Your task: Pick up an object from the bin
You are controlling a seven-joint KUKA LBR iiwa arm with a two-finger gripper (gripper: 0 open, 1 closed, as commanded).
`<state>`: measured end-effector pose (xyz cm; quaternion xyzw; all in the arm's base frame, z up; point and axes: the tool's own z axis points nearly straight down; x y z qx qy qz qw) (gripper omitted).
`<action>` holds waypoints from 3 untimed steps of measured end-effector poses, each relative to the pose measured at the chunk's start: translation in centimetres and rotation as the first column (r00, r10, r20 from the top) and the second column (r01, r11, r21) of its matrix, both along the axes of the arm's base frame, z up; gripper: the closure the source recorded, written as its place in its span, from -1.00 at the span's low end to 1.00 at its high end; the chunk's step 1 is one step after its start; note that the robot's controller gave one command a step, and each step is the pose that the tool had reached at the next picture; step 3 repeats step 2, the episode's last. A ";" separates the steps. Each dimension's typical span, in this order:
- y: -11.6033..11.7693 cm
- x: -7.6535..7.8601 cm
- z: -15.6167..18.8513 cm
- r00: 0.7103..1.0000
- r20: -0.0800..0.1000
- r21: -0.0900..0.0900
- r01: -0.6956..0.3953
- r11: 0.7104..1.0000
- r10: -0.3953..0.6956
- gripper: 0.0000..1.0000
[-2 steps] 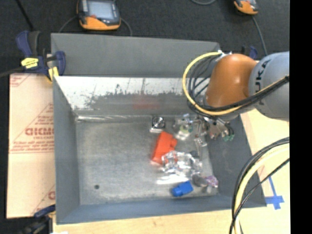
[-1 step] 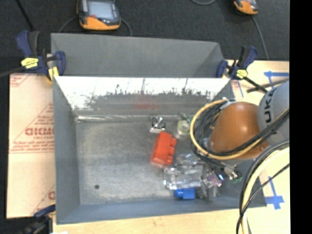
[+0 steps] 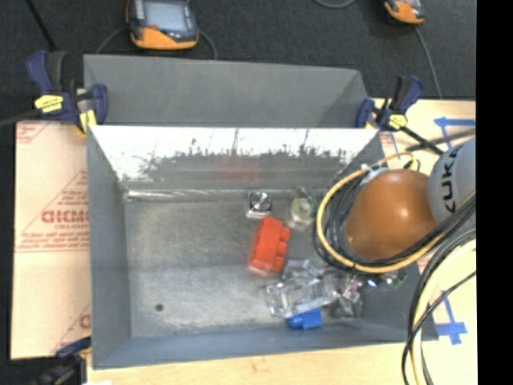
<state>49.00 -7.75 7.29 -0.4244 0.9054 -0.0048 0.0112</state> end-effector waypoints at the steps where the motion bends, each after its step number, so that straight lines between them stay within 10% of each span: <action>1: 0.1 0.2 0.1 1.000 0.008 0.001 -0.001 1.000 0.001 1.00; 2: 0.9 -1.2 13.4 1.000 -0.016 -0.002 0.007 1.000 -0.007 1.00; 3: 0.9 -1.2 13.4 1.000 -0.016 -0.002 0.007 1.000 -0.007 1.00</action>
Offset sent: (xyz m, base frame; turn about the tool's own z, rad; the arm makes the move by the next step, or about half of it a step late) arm 0.0000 0.0000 0.0000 0.0000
